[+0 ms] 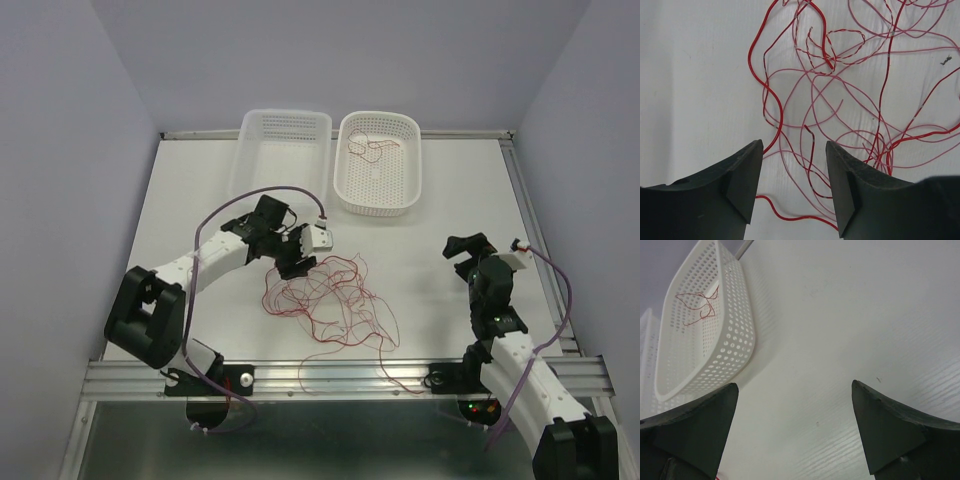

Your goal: Untangle the cables

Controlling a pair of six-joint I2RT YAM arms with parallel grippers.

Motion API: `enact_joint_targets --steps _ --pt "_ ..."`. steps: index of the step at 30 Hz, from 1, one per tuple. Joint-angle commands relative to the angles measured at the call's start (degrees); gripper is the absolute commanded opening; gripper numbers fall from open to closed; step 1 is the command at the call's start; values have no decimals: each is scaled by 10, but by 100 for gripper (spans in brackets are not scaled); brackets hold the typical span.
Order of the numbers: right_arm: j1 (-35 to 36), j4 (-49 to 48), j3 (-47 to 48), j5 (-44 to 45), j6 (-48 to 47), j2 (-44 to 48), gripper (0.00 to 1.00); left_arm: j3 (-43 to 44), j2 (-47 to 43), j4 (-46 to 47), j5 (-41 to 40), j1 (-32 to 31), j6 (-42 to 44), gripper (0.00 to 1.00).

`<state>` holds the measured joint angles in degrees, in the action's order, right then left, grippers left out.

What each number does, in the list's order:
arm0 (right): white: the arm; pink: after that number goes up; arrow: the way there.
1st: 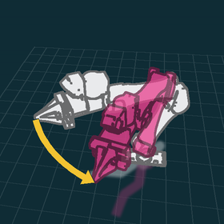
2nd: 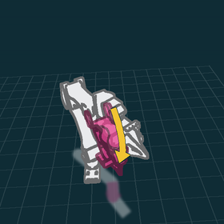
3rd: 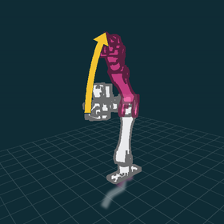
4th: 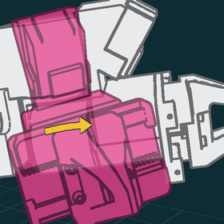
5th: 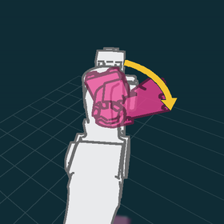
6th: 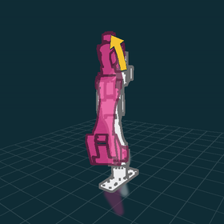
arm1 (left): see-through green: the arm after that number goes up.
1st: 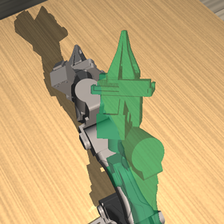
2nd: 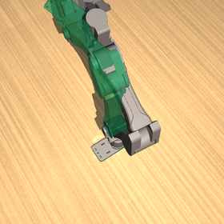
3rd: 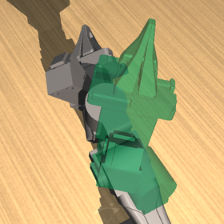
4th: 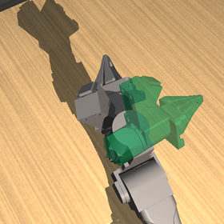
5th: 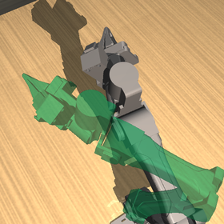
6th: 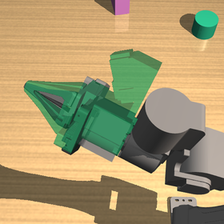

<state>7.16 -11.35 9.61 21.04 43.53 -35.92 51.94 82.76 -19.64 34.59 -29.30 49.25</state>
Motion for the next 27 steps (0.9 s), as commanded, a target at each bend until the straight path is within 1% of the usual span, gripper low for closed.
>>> enact_joint_targets --steps 1,2,6,7,8,9,10,11,12,14,15,17,18,19,20,23,24,25,27 --pt "1 -33 -5 0 -6 8 100 35 5 33 -23 -3 -29 63" --pt "0 -33 -5 -1 -6 8 100 36 11 32 -22 -4 -30 62" --pt "1 -34 -6 0 -7 9 100 35 28 27 -25 -11 -28 38" --pt "1 -35 -6 0 -7 8 100 35 35 23 -27 -12 -26 25" --pt "1 -35 -6 0 -7 7 100 36 39 19 -28 -13 -24 20" --pt "1 -35 -5 -1 -8 6 100 37 41 10 -26 -14 -21 19" --pt "1 -36 -5 -1 -8 4 100 38 42 6 -25 -14 -18 9" --pt "1 -36 -5 -2 -8 4 100 38 43 -6 -19 -14 -14 3" --pt "1 -37 -5 -4 -9 4 100 42 43 -9 -17 -15 -9 0" --pt "1 -45 -4 -13 -17 2 100 51 29 -11 -21 -15 -18 0" --pt "1 -58 -5 -33 -28 -1 100 55 21 -13 -25 -15 -21 0" --pt "1 -105 -14 -105 -64 -14 100 66 -12 -11 -42 -14 -33 0" --pt "1 -136 -14 -162 -84 -22 100 81 -23 -10 -47 -14 -47 0" --pt "0 -147 -9 -188 -94 -47 100 89 -47 -10 -56 -15 -62 0" --pt "1 -172 -6 -243 -98 -63 100 107 -56 -9 -62 -14 -69 0" --pt "1 -214 7 -319 -105 -116 100 135 -80 -10 -93 -14 -90 0" --pt "1 -235 9 -372 -108 -131 100 143 -84 -11 -101 -13 -101 0" --pt "2 -269 15 -397 -109 -159 100 159 -91 -14 -113 -14 -105 0" --pt "14 -303 30 -447 -112 -181 100 178 -97 -14 -124 -14 -117 0"
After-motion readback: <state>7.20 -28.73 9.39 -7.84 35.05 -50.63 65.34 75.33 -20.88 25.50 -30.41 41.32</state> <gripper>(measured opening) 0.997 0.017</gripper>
